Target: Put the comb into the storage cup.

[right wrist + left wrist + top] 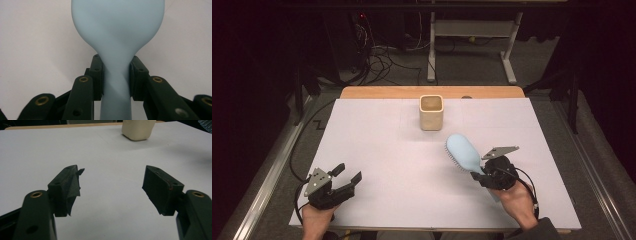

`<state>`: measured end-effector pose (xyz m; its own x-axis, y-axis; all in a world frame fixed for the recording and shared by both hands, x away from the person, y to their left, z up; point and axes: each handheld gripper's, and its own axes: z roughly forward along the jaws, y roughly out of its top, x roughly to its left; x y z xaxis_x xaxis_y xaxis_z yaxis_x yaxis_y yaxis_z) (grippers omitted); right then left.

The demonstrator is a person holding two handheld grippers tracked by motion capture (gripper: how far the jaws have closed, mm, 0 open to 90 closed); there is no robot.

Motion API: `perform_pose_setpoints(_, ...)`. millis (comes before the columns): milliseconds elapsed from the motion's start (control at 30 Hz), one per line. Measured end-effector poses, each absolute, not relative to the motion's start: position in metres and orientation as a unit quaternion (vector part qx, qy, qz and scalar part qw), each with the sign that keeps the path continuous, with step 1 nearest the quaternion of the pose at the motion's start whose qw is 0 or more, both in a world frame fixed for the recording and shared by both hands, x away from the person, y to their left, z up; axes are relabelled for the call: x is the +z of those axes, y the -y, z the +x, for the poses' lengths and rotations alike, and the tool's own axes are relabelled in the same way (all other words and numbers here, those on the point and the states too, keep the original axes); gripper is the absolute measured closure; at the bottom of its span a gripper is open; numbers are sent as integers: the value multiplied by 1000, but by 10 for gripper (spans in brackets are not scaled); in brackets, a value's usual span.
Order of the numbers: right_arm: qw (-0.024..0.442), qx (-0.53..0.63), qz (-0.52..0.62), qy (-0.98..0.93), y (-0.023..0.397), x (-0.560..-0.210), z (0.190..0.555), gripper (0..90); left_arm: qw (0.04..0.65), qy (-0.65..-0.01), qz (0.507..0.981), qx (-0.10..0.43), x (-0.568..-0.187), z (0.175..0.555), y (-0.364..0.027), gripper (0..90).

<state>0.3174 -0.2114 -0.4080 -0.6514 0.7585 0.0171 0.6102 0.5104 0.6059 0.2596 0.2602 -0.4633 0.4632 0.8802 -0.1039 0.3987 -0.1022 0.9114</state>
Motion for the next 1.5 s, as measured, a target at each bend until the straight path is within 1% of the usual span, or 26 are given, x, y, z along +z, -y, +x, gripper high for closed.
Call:
perform_pose_setpoints(200,127,323,385,-855,206,-403,311,704,493,-454,702,240,-462,262,-256,303)
perform_pose_setpoints(600,125,337,375,-854,203,-401,310,703,504,-447,703,228,-457,267,-247,299)
perform_pose_setpoints(800,123,344,374,-852,204,-400,310,703,505,-435,709,233,-453,270,-237,288)
perform_pose_setpoints(1100,119,350,370,-852,202,-400,310,703,505,-423,718,226,-451,273,-223,288)
perform_pose_setpoints(1500,108,351,366,-855,197,-403,311,703,506,-400,736,207,-448,279,-199,280)
